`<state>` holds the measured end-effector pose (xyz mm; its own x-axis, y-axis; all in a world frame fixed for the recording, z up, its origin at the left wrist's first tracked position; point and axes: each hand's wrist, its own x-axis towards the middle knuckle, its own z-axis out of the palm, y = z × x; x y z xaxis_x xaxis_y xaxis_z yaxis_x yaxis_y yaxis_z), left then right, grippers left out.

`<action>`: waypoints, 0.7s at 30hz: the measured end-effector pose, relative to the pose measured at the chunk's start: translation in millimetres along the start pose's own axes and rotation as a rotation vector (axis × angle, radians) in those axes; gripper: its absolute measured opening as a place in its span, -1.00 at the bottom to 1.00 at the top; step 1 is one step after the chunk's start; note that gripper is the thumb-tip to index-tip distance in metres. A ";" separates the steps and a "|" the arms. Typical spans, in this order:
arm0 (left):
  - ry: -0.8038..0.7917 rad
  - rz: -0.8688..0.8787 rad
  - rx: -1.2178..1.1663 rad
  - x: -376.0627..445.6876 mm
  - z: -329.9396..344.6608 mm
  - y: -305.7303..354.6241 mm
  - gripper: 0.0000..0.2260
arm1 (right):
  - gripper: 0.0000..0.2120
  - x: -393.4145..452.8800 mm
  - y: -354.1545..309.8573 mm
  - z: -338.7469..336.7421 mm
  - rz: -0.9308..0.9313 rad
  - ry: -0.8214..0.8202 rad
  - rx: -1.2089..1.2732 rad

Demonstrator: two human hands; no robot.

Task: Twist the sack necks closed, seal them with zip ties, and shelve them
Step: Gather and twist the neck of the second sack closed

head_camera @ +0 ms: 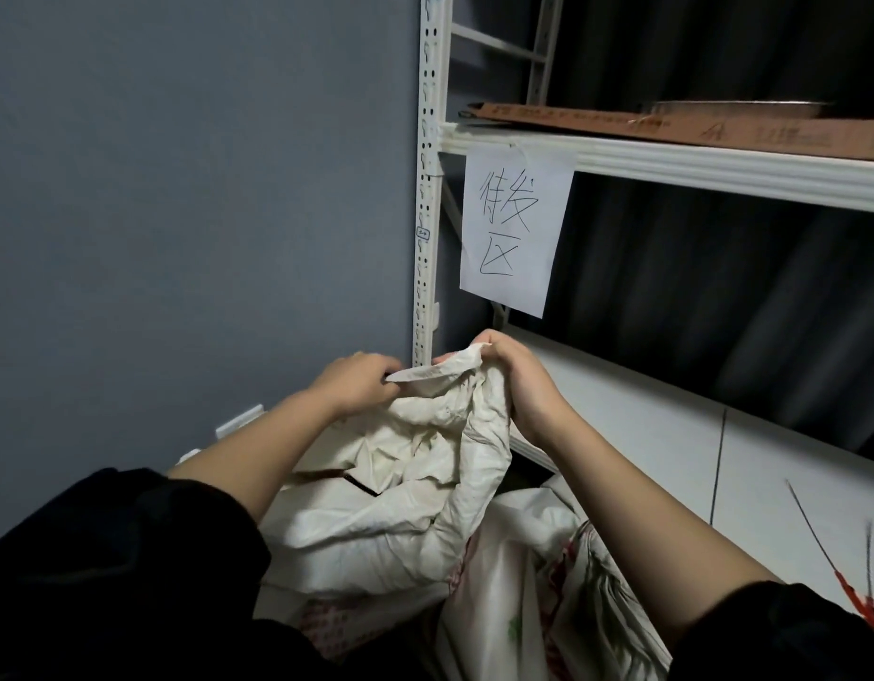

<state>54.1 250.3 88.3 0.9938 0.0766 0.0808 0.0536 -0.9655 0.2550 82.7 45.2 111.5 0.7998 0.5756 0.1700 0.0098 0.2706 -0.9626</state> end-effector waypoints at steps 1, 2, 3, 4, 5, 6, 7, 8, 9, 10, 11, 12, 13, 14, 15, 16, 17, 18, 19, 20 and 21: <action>0.020 -0.022 0.017 1.4 2.1 0.5 -0.90 | -0.80 -0.3 -0.2 -1.6 -0.006 0.000 0.027; 0.018 -0.059 0.058 2.4 6.4 -2.3 -0.89 | -0.80 -1.5 -0.6 -3.4 -0.005 0.000 0.057; 0.004 -0.090 0.105 2.4 10.5 -6.3 -0.86 | -0.79 -2.9 -0.7 -5.4 0.001 -0.002 0.087; -0.030 -0.125 0.155 1.7 13.7 -11.2 -0.82 | -0.79 -4.3 -0.4 -6.9 0.012 -0.009 0.125; -0.068 -0.163 0.208 2.1 16.8 -18.3 -0.80 | -0.79 -5.8 0.0 -8.5 0.026 -0.012 0.171; -0.099 -0.199 0.255 1.2 19.0 -25.6 -0.79 | -0.80 -6.5 1.2 -9.7 0.038 0.000 0.215; -0.115 -0.233 0.279 0.1 19.2 -33.0 -0.78 | -0.81 -6.5 2.9 -11.5 0.042 0.021 0.240; -0.096 -0.265 0.289 -1.5 16.3 -39.3 -0.77 | -0.84 -5.2 5.3 -14.2 0.039 0.066 0.230; -0.038 -0.293 0.280 -4.0 10.9 -44.3 -0.76 | -0.87 -2.8 7.3 -17.8 0.025 0.135 0.175; 0.054 -0.317 0.250 -6.7 2.9 -48.8 -0.77 | -0.87 0.0 9.3 -21.5 0.006 0.230 0.088; 0.168 -0.331 0.211 -8.7 -7.2 -51.0 -0.78 | -0.87 3.1 10.7 -25.8 -0.014 0.326 -0.008; 0.280 -0.331 0.176 -10.1 -18.1 -52.0 -0.81 | -0.88 5.5 11.0 -28.7 -0.019 0.409 -0.075; 0.371 -0.314 0.163 -11.1 -29.3 -51.0 -0.84 | -0.88 8.4 11.8 -31.3 -0.005 0.473 -0.126; 0.419 -0.282 0.187 -11.0 -38.5 -48.7 -0.87 | -0.87 10.3 11.5 -32.8 0.019 0.520 -0.207; 0.436 -0.240 0.235 -11.3 -46.0 -46.2 -0.89 | -0.87 11.9 10.9 -32.0 0.047 0.546 -0.317; 0.437 -0.197 0.301 -12.0 -51.9 -42.2 -0.90 | -0.87 12.5 10.2 -29.5 0.087 0.562 -0.448; 0.421 -0.158 0.384 -13.1 -56.1 -37.5 -0.90 | -0.85 12.5 9.6 -26.1 0.120 0.571 -0.581; 0.393 -0.124 0.476 -13.8 -59.1 -32.0 -0.89 | -0.77 11.4 7.5 -20.4 0.108 0.586 -0.732; 0.359 -0.094 0.559 -14.1 -60.9 -24.7 -0.87 | -0.66 9.1 3.5 -13.0 0.016 0.591 -0.891; 0.329 -0.065 0.627 -13.8 -61.6 -16.1 -0.85 | -0.57 8.0 -0.7 -3.3 -0.138 0.557 -1.046; 0.314 -0.038 0.671 -12.8 -61.3 -6.7 -0.83 | -0.50 8.3 -3.7 7.9 -0.303 0.468 -1.176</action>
<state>35.0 271.1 144.6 0.9209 0.0830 0.3809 0.2350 -0.8978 -0.3725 84.5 55.1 118.1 0.8027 0.2248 0.5525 0.5522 -0.6300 -0.5460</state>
